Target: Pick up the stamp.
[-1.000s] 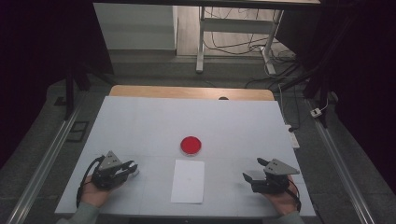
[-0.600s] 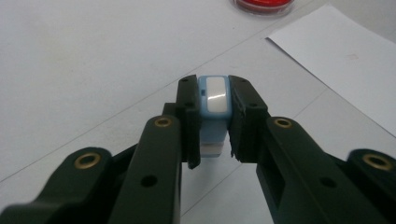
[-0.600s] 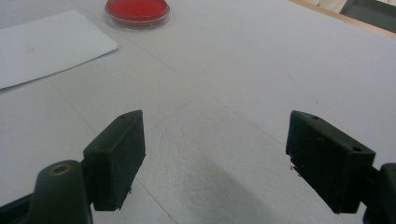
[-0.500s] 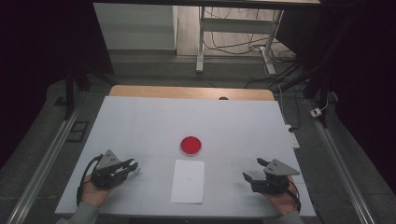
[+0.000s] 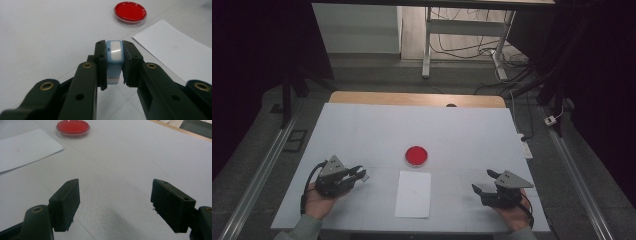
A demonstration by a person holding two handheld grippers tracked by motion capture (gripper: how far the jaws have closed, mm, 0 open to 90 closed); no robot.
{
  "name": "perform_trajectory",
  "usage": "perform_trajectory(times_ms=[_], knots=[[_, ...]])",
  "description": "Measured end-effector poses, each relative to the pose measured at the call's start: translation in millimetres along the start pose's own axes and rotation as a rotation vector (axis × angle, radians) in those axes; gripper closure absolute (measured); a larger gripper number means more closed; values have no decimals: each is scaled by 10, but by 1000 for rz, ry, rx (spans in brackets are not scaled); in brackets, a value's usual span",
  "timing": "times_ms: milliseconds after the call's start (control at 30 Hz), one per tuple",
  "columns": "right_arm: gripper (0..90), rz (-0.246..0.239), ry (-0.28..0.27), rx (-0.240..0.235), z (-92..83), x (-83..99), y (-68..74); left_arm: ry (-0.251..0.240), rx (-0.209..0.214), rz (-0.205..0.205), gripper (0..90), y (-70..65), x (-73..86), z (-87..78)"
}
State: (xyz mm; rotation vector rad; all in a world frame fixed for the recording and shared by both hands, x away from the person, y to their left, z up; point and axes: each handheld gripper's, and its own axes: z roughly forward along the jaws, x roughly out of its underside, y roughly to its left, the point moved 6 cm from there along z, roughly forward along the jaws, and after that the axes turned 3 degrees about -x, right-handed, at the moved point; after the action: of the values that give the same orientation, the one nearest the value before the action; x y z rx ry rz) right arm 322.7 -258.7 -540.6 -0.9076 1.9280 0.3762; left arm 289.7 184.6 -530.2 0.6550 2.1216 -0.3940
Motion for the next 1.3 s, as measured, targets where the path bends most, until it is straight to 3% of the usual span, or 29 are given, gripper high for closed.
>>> perform_trajectory(times_ms=[300, 500, 1300], knots=[[237, 8, -15, 1, -12, -14, -1, -20, 16, -4, 757, -50, -110, 37], [239, 6, -15, 7, -4, -17, 7, -19, 18, 20, 756, -95, -177, 77], [241, 18, -26, 2, -16, -41, 28, -51, 80, 12, 756, -240, -427, 179]])
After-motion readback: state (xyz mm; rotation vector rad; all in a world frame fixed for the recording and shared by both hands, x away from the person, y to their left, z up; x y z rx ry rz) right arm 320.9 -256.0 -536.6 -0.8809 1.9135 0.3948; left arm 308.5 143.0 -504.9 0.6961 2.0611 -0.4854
